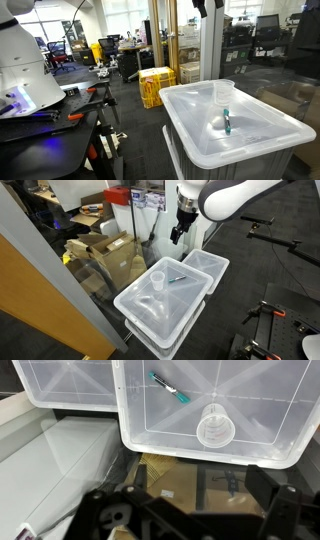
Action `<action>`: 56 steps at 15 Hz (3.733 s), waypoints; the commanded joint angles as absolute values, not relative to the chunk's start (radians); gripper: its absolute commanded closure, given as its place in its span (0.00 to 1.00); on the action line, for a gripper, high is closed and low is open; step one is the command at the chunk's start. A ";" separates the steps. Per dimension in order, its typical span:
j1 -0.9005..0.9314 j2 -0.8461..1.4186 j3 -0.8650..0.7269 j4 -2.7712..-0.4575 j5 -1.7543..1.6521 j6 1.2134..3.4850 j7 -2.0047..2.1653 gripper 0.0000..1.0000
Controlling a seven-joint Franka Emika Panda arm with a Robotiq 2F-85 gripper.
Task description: Move the measuring cup to the right
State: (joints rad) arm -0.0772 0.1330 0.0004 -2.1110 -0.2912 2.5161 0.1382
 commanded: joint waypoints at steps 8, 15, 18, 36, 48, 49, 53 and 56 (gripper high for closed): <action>-0.051 0.210 -0.038 -2.112 -0.272 2.533 0.127 0.00; -0.044 0.250 -0.042 -2.086 -0.274 2.530 0.129 0.00; -0.041 0.321 -0.039 -2.045 -0.256 2.527 0.112 0.00; -0.067 0.649 -0.027 -1.735 -0.132 2.535 0.019 0.00; -0.088 0.848 -0.010 -1.535 -0.082 2.522 -0.048 0.00; -0.088 0.860 -0.009 -1.521 -0.079 2.516 -0.050 0.00; -0.096 0.899 0.002 -1.482 -0.060 2.501 -0.068 0.00; -0.102 0.923 0.007 -1.463 -0.057 2.502 -0.072 0.00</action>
State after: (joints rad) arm -0.0835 0.8926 -0.0108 -1.5137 -0.0899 2.5325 -0.0208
